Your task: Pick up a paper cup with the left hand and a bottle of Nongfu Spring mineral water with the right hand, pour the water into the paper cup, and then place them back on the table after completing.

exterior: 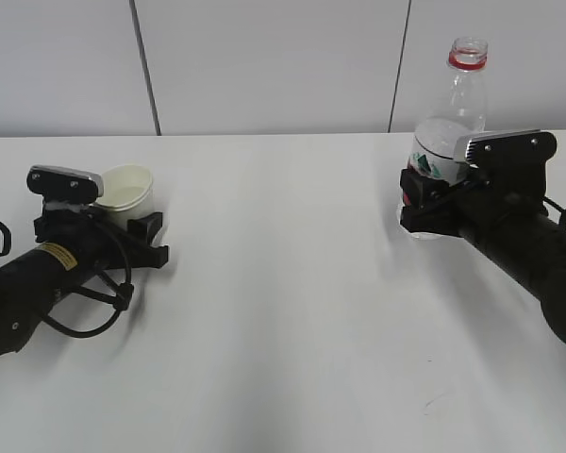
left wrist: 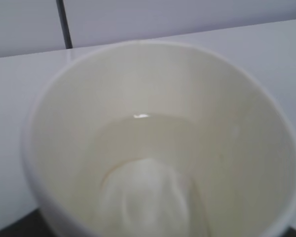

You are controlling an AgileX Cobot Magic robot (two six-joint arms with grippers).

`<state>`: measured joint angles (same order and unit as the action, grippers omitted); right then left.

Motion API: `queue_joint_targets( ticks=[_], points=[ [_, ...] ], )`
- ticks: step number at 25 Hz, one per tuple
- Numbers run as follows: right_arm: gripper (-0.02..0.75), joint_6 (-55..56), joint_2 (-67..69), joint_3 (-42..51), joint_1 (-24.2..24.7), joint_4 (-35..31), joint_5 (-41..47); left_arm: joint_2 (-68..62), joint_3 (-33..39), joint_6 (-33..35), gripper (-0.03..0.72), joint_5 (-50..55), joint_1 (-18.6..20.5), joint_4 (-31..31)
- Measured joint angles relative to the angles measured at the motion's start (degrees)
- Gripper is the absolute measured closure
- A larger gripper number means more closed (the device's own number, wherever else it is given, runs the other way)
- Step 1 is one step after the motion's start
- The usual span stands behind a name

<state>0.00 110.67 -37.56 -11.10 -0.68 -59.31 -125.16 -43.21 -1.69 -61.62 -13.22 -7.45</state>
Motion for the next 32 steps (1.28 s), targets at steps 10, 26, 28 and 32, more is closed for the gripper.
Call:
queue_joint_targets(
  ticks=[10, 26, 28, 32],
  points=[
    [0.286, 0.0, 0.0, 0.0, 0.0, 0.0, 0.0, 0.0, 0.0, 0.2, 0.304, 1.8, 0.0, 0.1],
    [0.287, 0.0, 0.0, 0.0, 0.0, 0.2, 0.0, -0.6, 0.0, 0.2, 0.304, 2.1, 0.0, 0.1],
    [0.287, 0.0, 0.0, 0.0, 0.0, 0.2, 0.0, -1.1, 0.0, 0.2, 0.304, 1.0, 0.0, 0.1],
    [0.287, 0.0, 0.0, 0.0, 0.0, 0.2, 0.0, -1.5, -0.1, 0.2, 0.304, 0.1, 0.0, 0.1]
  ],
)
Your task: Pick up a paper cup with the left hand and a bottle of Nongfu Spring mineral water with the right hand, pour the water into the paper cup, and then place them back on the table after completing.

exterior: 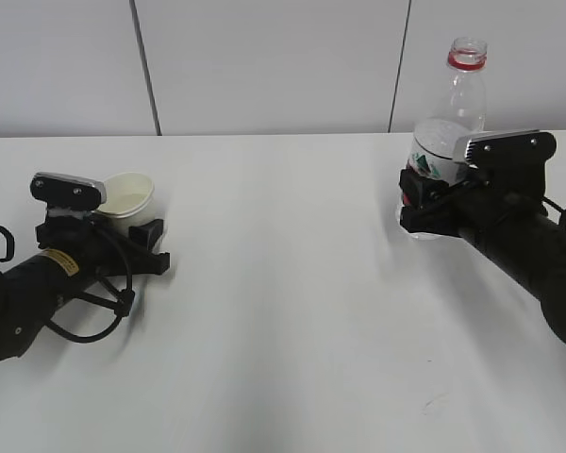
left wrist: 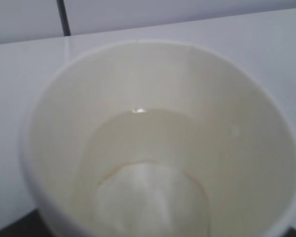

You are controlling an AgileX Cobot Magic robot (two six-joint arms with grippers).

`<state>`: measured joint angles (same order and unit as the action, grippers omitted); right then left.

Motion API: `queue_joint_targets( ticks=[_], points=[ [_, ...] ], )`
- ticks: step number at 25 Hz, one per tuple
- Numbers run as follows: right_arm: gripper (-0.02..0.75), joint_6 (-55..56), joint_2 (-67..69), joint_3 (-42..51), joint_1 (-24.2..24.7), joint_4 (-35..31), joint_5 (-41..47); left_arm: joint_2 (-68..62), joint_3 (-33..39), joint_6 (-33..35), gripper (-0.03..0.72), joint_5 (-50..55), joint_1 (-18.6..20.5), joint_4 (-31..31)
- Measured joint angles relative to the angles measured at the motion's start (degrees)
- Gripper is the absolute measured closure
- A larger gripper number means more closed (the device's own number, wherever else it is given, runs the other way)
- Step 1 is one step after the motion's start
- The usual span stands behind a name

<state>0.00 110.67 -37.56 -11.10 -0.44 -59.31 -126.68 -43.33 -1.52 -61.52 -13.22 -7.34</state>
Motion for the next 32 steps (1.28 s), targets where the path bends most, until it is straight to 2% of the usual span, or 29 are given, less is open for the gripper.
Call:
queue_joint_targets(
  ticks=[10, 26, 32],
  points=[
    [0.287, 0.0, 0.0, 0.0, 0.0, 0.1, 0.0, -0.1, 0.0, 0.0, 0.298, -0.2, 0.0, 0.0],
    [0.287, 0.0, 0.0, 0.0, 0.0, 0.1, 0.0, -0.4, 1.3, -0.4, 0.129, -3.6, 0.0, 1.3],
    [0.287, 0.3, 0.0, 0.0, 0.0, 0.1, 0.1, 1.2, 3.0, -0.9, 0.115, -3.6, 0.0, 1.9]
  ],
)
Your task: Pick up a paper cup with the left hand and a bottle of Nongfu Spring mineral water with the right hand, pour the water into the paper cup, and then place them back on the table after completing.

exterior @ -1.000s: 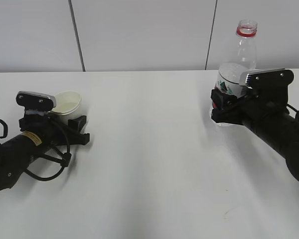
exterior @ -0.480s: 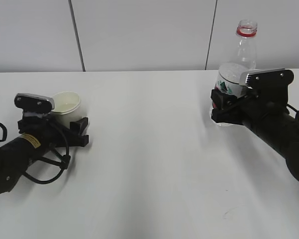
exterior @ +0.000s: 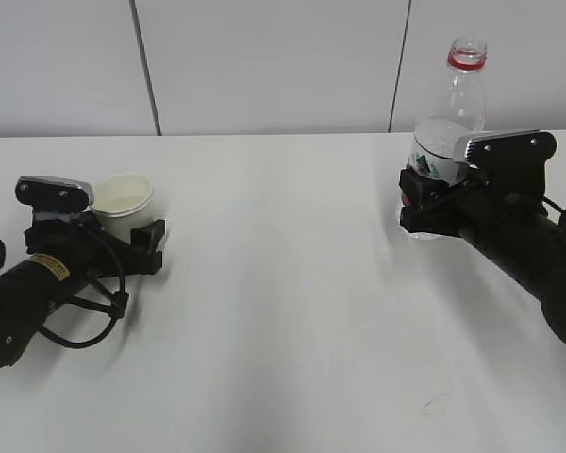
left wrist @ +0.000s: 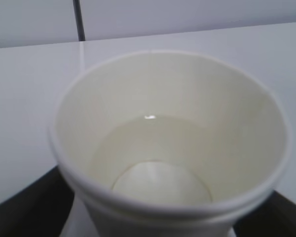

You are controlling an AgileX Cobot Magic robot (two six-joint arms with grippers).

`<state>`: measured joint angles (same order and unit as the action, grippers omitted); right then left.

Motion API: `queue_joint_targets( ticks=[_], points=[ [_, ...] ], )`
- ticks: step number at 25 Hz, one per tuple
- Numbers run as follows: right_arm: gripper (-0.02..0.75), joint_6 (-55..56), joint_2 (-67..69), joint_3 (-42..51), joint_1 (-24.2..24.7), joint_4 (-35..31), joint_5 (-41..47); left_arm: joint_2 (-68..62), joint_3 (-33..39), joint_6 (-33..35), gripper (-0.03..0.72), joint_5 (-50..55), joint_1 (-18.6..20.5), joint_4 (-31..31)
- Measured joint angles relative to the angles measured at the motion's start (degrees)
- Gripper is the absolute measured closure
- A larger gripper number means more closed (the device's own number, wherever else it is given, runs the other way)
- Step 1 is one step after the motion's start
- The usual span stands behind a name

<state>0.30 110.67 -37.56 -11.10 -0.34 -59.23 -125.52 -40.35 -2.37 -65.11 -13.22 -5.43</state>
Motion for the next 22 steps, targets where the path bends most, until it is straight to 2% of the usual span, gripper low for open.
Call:
queue_joint_targets(
  ticks=[22],
  points=[
    [0.287, 0.0, 6.0, -2.5, 0.0, 2.0, -1.1, 10.5, 14.7, 0.0, 0.115, -0.3, 0.0, 0.7]
  ],
)
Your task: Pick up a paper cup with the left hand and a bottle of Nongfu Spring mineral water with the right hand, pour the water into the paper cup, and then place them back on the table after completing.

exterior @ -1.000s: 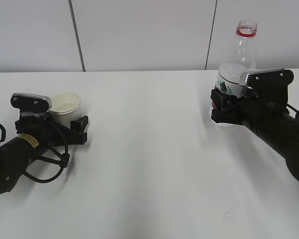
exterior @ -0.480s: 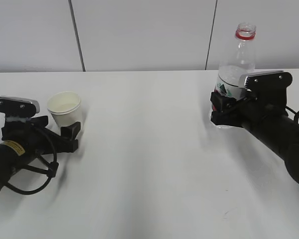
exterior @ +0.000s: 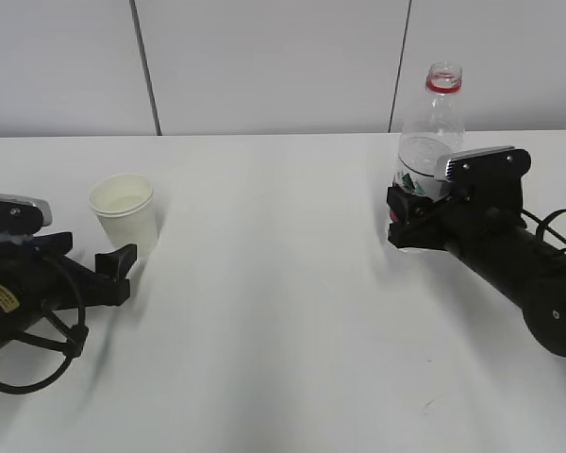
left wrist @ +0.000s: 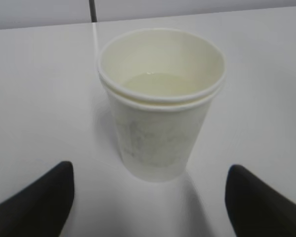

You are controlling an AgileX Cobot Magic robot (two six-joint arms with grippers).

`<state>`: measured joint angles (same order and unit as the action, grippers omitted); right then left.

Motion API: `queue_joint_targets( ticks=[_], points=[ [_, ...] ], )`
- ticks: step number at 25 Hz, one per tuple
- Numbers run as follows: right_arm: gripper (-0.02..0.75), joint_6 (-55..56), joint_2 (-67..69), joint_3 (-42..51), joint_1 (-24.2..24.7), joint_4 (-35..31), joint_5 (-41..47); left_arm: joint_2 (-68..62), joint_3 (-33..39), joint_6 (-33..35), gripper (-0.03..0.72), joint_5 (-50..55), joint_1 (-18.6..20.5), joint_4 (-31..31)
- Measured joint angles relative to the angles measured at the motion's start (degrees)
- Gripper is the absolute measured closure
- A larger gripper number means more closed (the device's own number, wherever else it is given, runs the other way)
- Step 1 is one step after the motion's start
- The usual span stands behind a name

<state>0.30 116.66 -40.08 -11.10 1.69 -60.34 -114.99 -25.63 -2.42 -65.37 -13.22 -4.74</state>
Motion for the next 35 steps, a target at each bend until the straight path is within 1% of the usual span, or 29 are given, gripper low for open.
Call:
queue_joint_targets(
  ticks=[7, 24, 35],
  points=[
    [0.287, 0.0, 3.8, -2.9, 0.0, 0.0, -0.2, 0.9, 0.4, 0.0, 0.115, -0.1, 0.0, 0.1],
    [0.287, 0.0, 4.4, -2.9, 0.0, 0.6, 0.7, 0.9, 0.6, 0.0, 0.115, -0.1, 0.0, -0.3],
    [0.287, 0.0, 4.9, -3.2, 0.0, 1.2, -0.5, 0.9, 0.6, 0.0, 0.115, -0.1, 0.0, -0.5]
  ],
)
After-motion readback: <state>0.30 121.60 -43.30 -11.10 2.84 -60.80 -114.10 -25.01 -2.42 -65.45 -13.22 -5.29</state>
